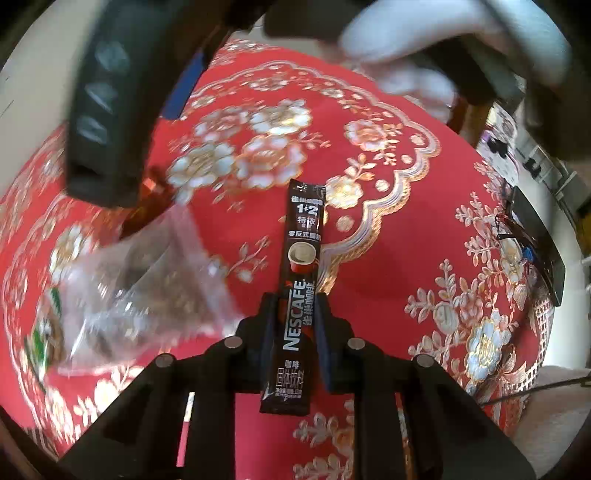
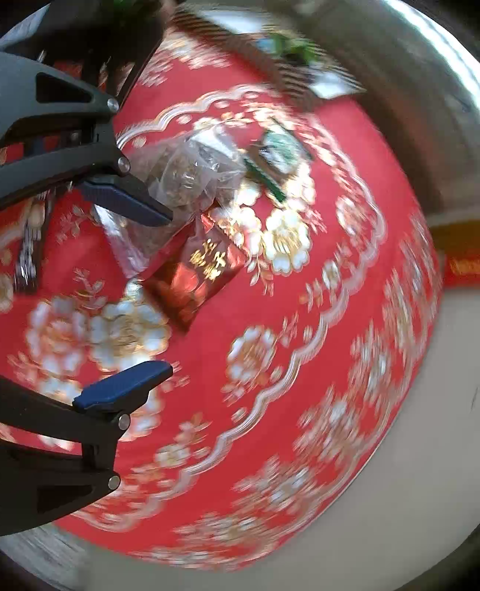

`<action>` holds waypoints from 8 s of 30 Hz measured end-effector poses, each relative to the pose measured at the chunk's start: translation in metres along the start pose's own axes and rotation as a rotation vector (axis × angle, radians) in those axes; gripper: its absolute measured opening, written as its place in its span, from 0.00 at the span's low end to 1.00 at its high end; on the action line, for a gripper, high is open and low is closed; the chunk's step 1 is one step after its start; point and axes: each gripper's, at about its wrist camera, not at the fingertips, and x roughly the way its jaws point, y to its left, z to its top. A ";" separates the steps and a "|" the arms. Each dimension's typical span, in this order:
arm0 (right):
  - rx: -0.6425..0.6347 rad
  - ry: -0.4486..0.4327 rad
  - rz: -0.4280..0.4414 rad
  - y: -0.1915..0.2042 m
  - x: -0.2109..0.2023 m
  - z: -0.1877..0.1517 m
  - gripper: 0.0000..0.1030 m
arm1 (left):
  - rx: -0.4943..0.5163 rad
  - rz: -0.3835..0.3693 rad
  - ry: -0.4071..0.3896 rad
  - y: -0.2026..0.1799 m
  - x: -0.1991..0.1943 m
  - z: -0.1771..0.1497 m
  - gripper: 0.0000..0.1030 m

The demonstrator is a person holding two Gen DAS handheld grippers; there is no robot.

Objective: Organize snacks
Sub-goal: 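Grasp the Nescafe stick with the left tool while the right tool grasps the red packet, then lift the Nescafe stick with the left tool while the right tool lifts the red packet, then carry the Nescafe stick and red packet over the striped tray with both tools, then open both tools to drop the Nescafe stick and red packet in the tray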

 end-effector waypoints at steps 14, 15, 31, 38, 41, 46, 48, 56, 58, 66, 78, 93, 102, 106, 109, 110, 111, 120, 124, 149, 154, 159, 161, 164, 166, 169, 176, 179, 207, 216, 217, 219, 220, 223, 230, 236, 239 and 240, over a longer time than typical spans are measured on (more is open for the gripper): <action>0.034 0.058 0.081 -0.007 0.031 -0.007 0.39 | -0.336 0.085 -0.014 0.048 -0.048 -0.081 0.20; 0.071 0.044 0.081 -0.007 0.027 -0.015 0.38 | -0.352 0.096 -0.019 0.050 -0.051 -0.085 0.20; 0.410 -0.189 0.184 0.049 -0.041 -0.080 0.38 | -0.439 0.166 -0.092 0.065 -0.102 -0.125 0.00; 0.426 -0.160 0.215 0.076 -0.027 -0.082 0.38 | -0.447 0.150 -0.054 0.076 -0.100 -0.144 0.01; 0.448 -0.161 0.222 0.078 -0.028 -0.086 0.38 | -0.407 0.124 -0.092 0.069 -0.106 -0.142 0.03; 0.471 -0.156 0.223 0.078 -0.026 -0.090 0.38 | -0.283 0.169 -0.044 0.055 -0.092 -0.129 0.58; 0.480 -0.161 0.228 0.077 -0.028 -0.092 0.38 | -0.281 0.138 -0.028 0.057 -0.085 -0.127 0.58; 0.513 -0.183 0.244 0.079 -0.034 -0.099 0.39 | -0.350 0.170 0.062 0.075 -0.063 -0.132 0.20; 0.512 -0.189 0.245 0.081 -0.036 -0.099 0.39 | -0.388 0.153 0.063 0.082 -0.065 -0.135 0.16; 0.472 -0.172 0.220 0.098 -0.036 -0.089 0.39 | -0.420 0.222 0.004 0.079 -0.088 -0.139 0.14; 0.163 0.063 0.121 0.123 -0.012 -0.076 0.49 | -0.479 0.238 0.010 0.072 -0.090 -0.149 0.14; -0.034 0.193 0.059 0.154 0.022 -0.063 0.87 | -0.545 0.308 0.054 0.070 -0.076 -0.155 0.21; -0.026 0.255 0.056 0.170 0.043 -0.055 1.00 | -0.580 0.345 0.059 0.076 -0.075 -0.156 0.47; -0.004 0.236 0.063 0.170 0.042 -0.057 0.98 | -0.607 0.330 0.054 0.082 -0.076 -0.161 0.51; 0.007 0.229 0.055 0.167 0.042 -0.055 0.86 | -0.606 0.333 0.057 0.083 -0.076 -0.161 0.52; 0.017 0.228 0.063 0.162 0.041 -0.056 0.83 | -0.607 0.332 0.058 0.082 -0.075 -0.161 0.53; 0.031 0.226 0.079 0.158 0.040 -0.056 0.82 | -0.606 0.329 0.059 0.082 -0.075 -0.161 0.57; 0.059 0.203 0.087 0.139 0.030 -0.057 0.51 | -0.602 0.322 0.065 0.083 -0.069 -0.154 0.67; 0.070 0.184 0.063 0.132 0.030 -0.057 0.40 | -0.558 0.314 0.041 0.076 -0.071 -0.149 0.18; 0.453 -0.147 0.024 0.133 -0.042 -0.052 0.38 | -0.631 0.424 -0.069 0.099 -0.112 -0.126 0.13; 0.480 -0.168 0.010 0.129 -0.043 -0.044 0.38 | -0.643 0.438 -0.099 0.101 -0.114 -0.112 0.13; 0.495 -0.181 0.003 0.128 -0.042 -0.034 0.38 | -0.656 0.439 -0.106 0.105 -0.112 -0.106 0.13; 0.494 -0.185 0.000 0.128 -0.042 -0.030 0.38 | -0.660 0.448 -0.107 0.108 -0.112 -0.105 0.13; 0.487 -0.187 0.000 0.130 -0.041 -0.023 0.38 | -0.676 0.455 -0.109 0.113 -0.114 -0.108 0.13; 0.479 -0.191 0.005 0.133 -0.041 -0.017 0.38 | -0.684 0.461 -0.111 0.118 -0.117 -0.110 0.13; 0.464 -0.192 0.011 0.137 -0.040 -0.007 0.38 | -0.697 0.474 -0.114 0.124 -0.122 -0.114 0.13; 0.423 -0.199 0.035 0.150 -0.038 0.015 0.38 | -0.737 0.500 -0.128 0.140 -0.138 -0.128 0.13; 0.401 -0.206 0.047 0.157 -0.038 0.027 0.39 | -0.749 0.519 -0.137 0.146 -0.145 -0.133 0.13; 0.157 -0.198 0.185 0.242 -0.018 0.106 0.39 | -0.945 0.665 -0.155 0.190 -0.205 -0.223 0.13; 0.093 -0.169 0.230 0.271 -0.006 0.119 0.39 | -1.006 0.693 -0.130 0.195 -0.210 -0.256 0.13; 0.087 -0.164 0.234 0.275 -0.004 0.120 0.39 | -1.010 0.695 -0.126 0.196 -0.209 -0.259 0.13; 0.076 -0.153 0.243 0.279 0.000 0.121 0.39 | -1.019 0.698 -0.117 0.196 -0.209 -0.265 0.13; 0.072 -0.149 0.248 0.282 0.002 0.122 0.39 | -1.023 0.700 -0.113 0.197 -0.209 -0.268 0.13; 0.062 -0.140 0.261 0.288 0.005 0.123 0.39 | -1.033 0.707 -0.108 0.198 -0.209 -0.274 0.13; 0.043 -0.122 0.278 0.299 0.014 0.132 0.39 | -1.055 0.711 -0.094 0.201 -0.208 -0.285 0.13; 0.029 -0.101 0.292 0.306 0.028 0.144 0.40 | -1.060 0.710 -0.078 0.203 -0.204 -0.291 0.13; 0.023 -0.087 0.315 0.312 0.034 0.146 0.40 | -1.066 0.711 -0.071 0.203 -0.204 -0.295 0.13; 0.016 -0.085 0.318 0.316 0.035 0.146 0.40 | -1.070 0.711 -0.069 0.203 -0.204 -0.296 0.13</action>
